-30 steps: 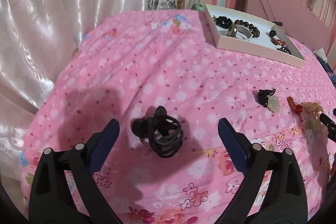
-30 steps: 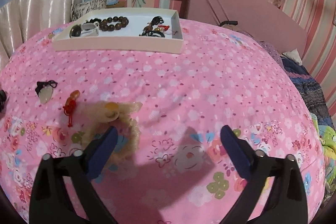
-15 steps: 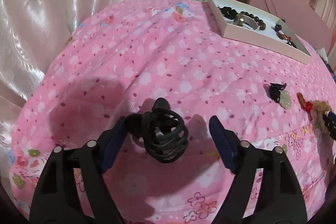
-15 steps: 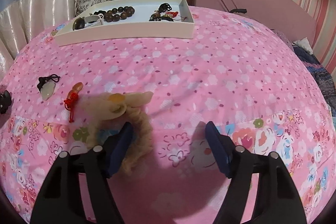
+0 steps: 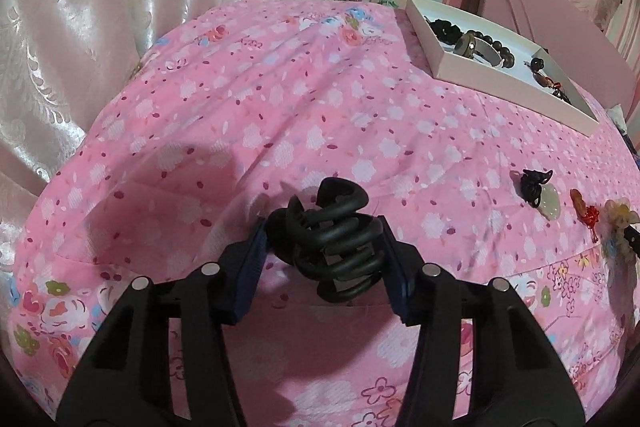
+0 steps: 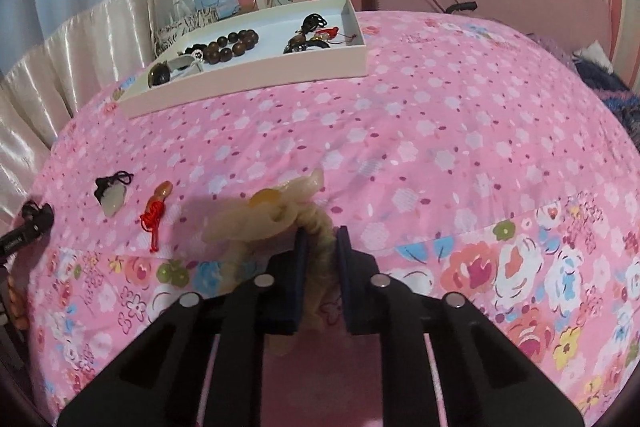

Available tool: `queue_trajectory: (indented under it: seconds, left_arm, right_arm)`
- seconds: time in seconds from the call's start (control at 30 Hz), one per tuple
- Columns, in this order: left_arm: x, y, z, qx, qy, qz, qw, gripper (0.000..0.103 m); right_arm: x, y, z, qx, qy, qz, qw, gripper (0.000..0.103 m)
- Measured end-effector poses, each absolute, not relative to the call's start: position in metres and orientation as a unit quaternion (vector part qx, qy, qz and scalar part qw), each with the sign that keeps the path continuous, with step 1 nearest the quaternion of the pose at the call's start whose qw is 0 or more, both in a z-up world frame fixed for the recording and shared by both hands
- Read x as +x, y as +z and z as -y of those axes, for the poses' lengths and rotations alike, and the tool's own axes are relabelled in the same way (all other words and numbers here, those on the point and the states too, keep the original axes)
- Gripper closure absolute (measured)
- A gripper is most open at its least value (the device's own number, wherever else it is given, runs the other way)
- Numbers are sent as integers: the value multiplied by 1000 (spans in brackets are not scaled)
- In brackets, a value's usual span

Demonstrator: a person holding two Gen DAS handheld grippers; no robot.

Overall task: Organize jewelry
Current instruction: 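Carry the claw clip to the tray with left tool while right tool carries the scrunchie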

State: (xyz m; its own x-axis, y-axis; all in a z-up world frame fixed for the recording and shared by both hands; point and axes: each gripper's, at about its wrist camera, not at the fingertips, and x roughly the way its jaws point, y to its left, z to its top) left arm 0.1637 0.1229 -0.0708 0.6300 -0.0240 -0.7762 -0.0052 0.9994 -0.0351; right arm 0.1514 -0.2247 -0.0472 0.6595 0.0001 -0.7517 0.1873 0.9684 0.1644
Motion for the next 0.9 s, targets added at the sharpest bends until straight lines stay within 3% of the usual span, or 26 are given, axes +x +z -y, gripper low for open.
queue_trajectory:
  seconds: [0.43, 0.9]
  left_arm:
    - [164, -50, -111, -15, -17, -428, 904, 51]
    - [253, 46, -1, -2, -144, -380, 913, 51]
  right_arm:
    - [164, -31, 231, 61, -66, -422, 902, 91]
    - [269, 72, 238, 19, -20, -338, 941, 93]
